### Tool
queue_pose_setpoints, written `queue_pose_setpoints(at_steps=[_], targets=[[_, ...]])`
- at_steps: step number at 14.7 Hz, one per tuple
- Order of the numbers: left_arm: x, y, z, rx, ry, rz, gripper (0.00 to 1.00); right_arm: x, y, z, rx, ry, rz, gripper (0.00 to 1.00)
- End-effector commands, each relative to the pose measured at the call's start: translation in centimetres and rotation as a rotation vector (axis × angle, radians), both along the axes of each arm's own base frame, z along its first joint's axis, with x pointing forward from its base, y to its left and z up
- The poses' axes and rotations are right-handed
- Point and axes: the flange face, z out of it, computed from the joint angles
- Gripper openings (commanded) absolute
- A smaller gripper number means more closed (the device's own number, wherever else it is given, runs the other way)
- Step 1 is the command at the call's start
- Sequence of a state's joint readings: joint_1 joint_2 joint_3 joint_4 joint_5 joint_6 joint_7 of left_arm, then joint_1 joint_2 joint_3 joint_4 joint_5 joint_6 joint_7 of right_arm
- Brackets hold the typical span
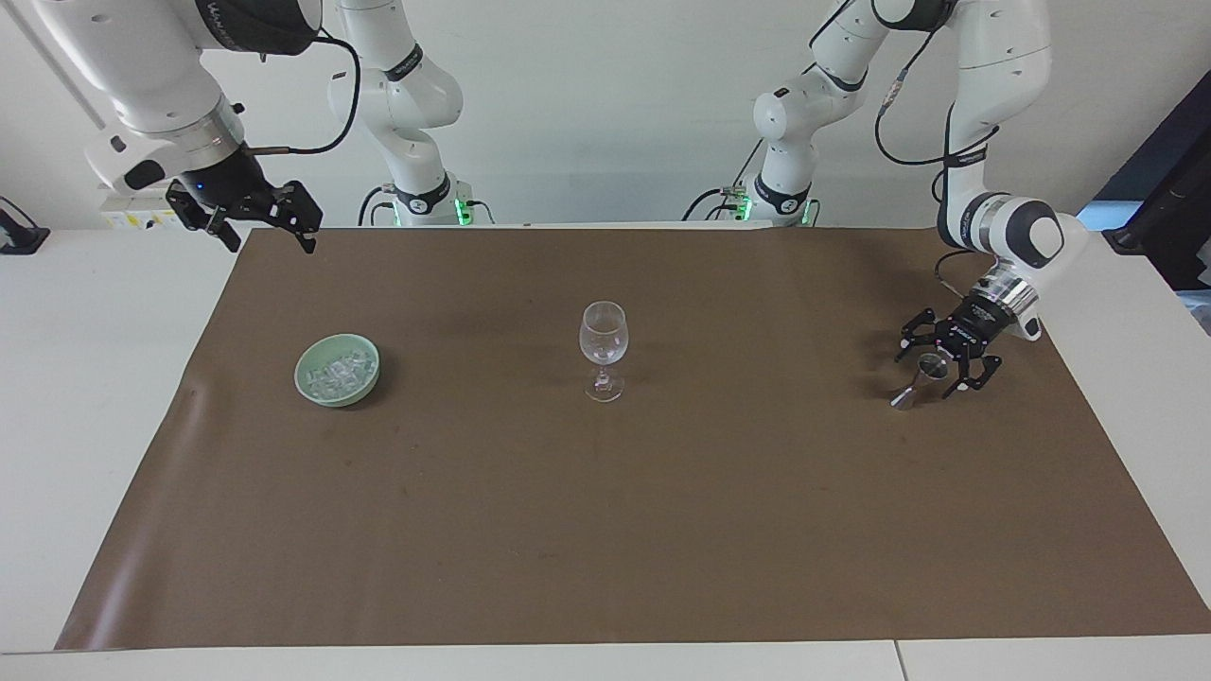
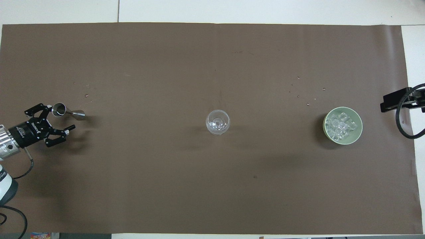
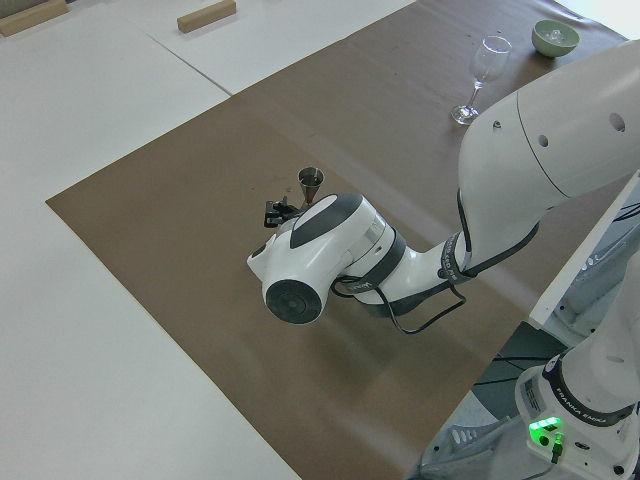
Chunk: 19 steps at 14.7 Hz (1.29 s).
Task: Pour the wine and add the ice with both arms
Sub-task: 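Close the left gripper around the silver jigger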
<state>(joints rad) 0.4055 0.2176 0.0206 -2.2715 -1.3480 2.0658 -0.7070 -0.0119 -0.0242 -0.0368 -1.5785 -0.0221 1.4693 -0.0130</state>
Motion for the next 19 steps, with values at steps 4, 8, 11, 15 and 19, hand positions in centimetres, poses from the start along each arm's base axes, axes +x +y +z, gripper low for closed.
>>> queue_pose_setpoints(at_steps=[4, 8, 11, 15, 19], targets=[[-0.1, -2.3, 0.2, 0.045, 0.0, 0.042, 1.0, -0.4, -0.2, -0.1, 0.006, -0.005, 0.008, 1.0], [-0.2, -1.6, 0.2, 0.045, 0.002, 0.057, 1.0, -0.4, -0.3, 0.1, 0.006, -0.008, 0.007, 1.0], [-0.4, -1.7, 0.2, 0.045, 0.004, 0.058, 0.89, -0.4, -0.3, 0.0, 0.006, -0.007, 0.007, 1.0], [-0.3, -1.5, 0.4, 0.041, -0.002, 0.058, 0.06, -0.5, -0.4, 0.1, 0.006, -0.008, 0.005, 1.0], [-0.5, -0.2, 1.3, 0.043, -0.023, 0.079, 0.0, -0.4, -0.3, 0.0, 0.006, -0.007, 0.007, 1.0]])
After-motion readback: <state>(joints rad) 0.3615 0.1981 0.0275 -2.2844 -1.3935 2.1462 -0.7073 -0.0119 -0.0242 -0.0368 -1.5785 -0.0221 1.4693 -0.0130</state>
